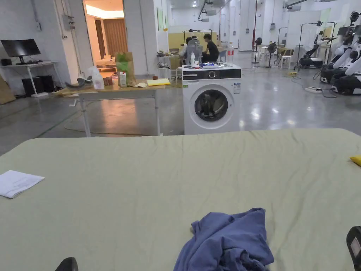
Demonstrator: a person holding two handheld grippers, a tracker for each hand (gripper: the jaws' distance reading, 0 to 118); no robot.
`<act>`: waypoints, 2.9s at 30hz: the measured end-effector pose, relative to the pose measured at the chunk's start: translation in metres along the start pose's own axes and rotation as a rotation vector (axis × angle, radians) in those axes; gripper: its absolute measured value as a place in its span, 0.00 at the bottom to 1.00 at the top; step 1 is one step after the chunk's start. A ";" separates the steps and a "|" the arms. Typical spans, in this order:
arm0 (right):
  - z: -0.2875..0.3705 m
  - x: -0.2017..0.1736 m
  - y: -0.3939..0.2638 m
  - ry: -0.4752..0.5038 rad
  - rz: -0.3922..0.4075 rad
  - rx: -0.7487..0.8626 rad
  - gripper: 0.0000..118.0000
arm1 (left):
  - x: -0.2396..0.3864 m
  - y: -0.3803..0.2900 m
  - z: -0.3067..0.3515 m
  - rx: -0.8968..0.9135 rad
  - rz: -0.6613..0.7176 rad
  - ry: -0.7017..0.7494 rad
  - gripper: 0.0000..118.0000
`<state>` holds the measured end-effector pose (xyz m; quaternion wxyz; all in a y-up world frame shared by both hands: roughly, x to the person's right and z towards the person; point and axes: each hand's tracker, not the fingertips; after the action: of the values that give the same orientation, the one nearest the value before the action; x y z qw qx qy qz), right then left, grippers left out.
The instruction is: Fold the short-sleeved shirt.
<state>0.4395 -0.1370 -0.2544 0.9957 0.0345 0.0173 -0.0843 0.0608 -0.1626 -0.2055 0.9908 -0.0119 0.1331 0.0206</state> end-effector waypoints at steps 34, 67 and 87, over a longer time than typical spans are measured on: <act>-0.044 0.009 -0.033 0.072 -0.056 -0.305 0.00 | 0.045 -0.102 -0.143 -0.718 -0.151 -0.456 0.01; -0.377 0.022 -0.005 0.356 0.050 -0.994 0.02 | -0.035 -0.053 -0.157 -0.463 0.257 -0.307 0.01; -0.277 0.055 0.258 0.211 0.072 -0.516 0.02 | -0.015 0.245 -0.266 -0.205 -0.010 -0.327 0.00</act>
<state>0.5296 0.1276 -0.5160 0.9666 -0.2111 0.1407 -0.0376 -0.0347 0.0739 -0.4623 0.9929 -0.1098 -0.0324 0.0309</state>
